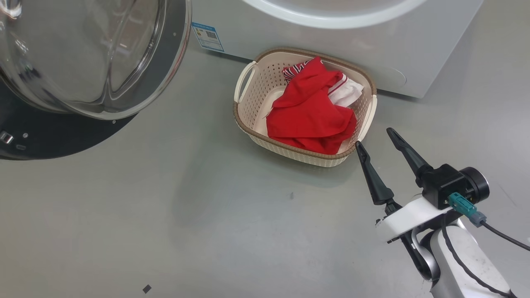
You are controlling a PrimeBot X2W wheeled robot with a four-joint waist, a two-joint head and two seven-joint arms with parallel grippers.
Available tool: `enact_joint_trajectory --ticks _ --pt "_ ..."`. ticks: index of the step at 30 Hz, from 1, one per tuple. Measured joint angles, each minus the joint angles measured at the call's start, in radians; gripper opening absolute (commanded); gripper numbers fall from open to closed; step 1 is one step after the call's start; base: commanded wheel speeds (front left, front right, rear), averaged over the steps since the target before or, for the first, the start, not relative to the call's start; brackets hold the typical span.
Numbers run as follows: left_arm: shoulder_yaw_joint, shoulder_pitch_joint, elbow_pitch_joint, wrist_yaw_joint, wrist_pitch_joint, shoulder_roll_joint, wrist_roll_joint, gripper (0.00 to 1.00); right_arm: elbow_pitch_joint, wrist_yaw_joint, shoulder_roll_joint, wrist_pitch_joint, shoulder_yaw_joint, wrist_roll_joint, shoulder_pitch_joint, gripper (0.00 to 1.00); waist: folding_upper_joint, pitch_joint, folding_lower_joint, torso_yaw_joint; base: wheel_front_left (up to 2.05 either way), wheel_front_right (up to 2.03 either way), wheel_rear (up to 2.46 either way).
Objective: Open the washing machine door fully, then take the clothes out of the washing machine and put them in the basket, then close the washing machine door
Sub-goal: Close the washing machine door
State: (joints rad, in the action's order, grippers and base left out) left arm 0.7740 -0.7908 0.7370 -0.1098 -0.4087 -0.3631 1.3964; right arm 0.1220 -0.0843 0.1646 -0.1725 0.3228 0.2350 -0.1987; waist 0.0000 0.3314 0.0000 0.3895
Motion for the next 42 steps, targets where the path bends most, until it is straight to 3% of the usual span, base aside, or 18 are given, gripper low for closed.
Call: enact_joint_trajectory --ticks 9,26,42 --pt "-0.042 -0.013 0.095 -0.008 -0.076 -0.004 -0.007 0.0 -0.009 0.001 0.002 0.0 -0.001 0.0 0.0 1.0 0.0 0.011 0.0 -0.007 0.0 0.0 0.0" --pt "-0.108 -0.056 0.146 -0.005 -0.218 -0.005 -0.006 0.0 -0.01 0.004 0.002 0.0 0.0 0.0 0.0 1.0 0.0 0.006 0.0 -0.003 0.0 0.0 0.0" --pt "-0.152 -0.056 0.154 0.077 -0.342 0.02 0.003 0.0 -0.004 0.014 0.0 -0.001 -0.007 0.007 0.0 1.0 0.0 -0.006 0.0 0.009 0.0 0.0 0.0"
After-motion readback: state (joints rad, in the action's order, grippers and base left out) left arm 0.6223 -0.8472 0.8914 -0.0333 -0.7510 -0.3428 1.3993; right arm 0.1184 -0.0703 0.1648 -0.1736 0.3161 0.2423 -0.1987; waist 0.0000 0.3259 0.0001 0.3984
